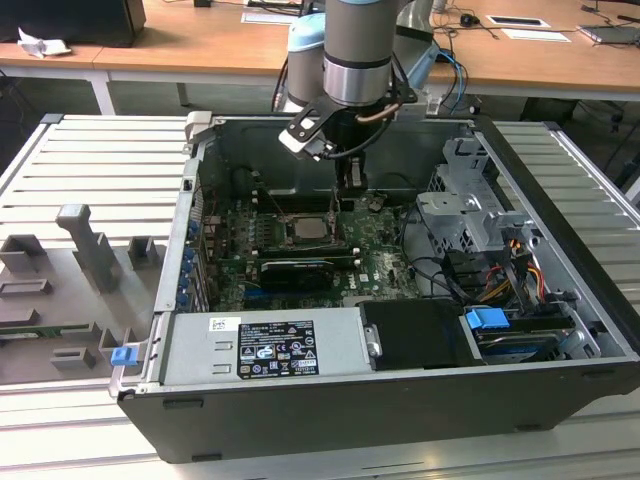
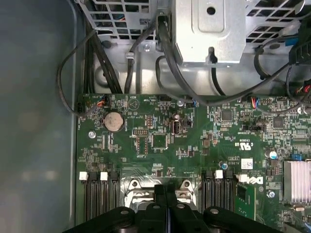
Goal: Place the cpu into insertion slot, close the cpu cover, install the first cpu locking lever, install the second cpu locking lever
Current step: 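Close the cpu cover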
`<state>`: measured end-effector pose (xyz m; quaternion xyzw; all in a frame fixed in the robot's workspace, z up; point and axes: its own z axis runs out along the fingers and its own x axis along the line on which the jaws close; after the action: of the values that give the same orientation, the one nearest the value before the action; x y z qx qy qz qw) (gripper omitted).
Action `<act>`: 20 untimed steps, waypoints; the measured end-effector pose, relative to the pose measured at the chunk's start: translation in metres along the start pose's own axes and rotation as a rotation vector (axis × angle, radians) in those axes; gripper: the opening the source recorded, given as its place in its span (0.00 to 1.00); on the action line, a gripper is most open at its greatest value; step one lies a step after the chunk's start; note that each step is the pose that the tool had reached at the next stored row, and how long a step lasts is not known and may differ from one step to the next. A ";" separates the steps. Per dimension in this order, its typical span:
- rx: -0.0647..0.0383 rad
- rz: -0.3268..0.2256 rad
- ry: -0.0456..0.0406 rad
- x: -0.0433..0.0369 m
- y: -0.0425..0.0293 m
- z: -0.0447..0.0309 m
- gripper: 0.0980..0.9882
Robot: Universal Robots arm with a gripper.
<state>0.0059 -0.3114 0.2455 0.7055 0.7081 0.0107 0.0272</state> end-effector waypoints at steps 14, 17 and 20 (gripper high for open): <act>0.000 -0.008 0.0008 0.0004 -0.0234 0.0108 0.01; 0.000 -0.015 0.0010 0.0003 -0.0257 0.0119 0.01; 0.000 -0.020 0.0015 0.0004 -0.0280 0.0124 0.01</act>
<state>-0.0214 -0.3114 0.2316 0.6983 0.7152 0.0111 0.0269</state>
